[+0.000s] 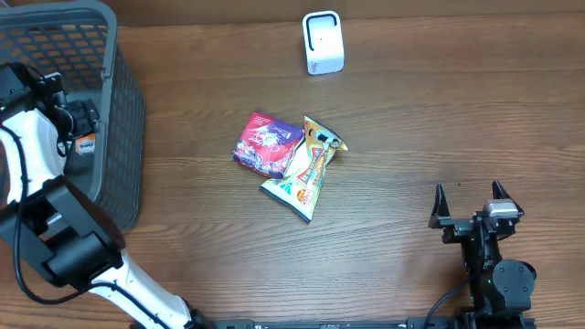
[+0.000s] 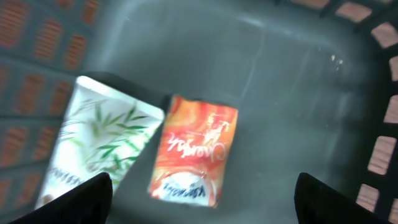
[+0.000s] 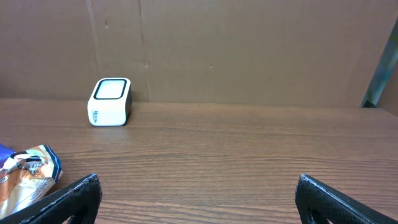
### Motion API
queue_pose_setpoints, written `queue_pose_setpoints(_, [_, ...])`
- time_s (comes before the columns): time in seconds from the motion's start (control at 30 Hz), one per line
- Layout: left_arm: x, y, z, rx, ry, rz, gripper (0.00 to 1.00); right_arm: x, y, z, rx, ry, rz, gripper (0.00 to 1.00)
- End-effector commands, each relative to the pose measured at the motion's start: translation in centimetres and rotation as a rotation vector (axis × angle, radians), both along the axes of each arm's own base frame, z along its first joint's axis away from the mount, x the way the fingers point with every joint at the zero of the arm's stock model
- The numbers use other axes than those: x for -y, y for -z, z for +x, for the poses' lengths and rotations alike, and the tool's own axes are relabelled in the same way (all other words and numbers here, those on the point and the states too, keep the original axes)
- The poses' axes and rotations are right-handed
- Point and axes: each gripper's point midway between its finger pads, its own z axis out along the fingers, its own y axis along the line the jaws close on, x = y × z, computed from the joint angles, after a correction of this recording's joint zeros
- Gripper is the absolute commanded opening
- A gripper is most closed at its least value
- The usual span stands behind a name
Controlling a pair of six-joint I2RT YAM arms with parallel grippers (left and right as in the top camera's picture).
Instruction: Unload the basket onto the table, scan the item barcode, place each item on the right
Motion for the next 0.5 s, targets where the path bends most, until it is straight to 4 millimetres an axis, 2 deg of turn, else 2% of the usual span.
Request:
queue_pose_setpoints(0.0, [0.7, 1.7, 0.6, -0.019, 0.058, -0.017, 0.85, 0.2, 0.1, 0.0, 0.005, 0.011, 0.002, 1.00])
queue_pose_setpoints(0.07, [0.7, 3.1, 0.6, -0.043, 0.066, -0.026, 0.85, 0.2, 0.1, 0.0, 0.006, 0.011, 0.002, 1.00])
queue_pose_setpoints(0.27, [0.5, 5.9, 0.9, -0.071, 0.074, -0.040, 0.85, 0.2, 0.1, 0.0, 0.005, 0.011, 0.002, 1.00])
queue_pose_setpoints(0.47, [0.0, 7.0, 1.9, -0.050, 0.076, -0.029, 0.84, 0.2, 0.1, 0.0, 0.005, 0.011, 0.002, 1.00])
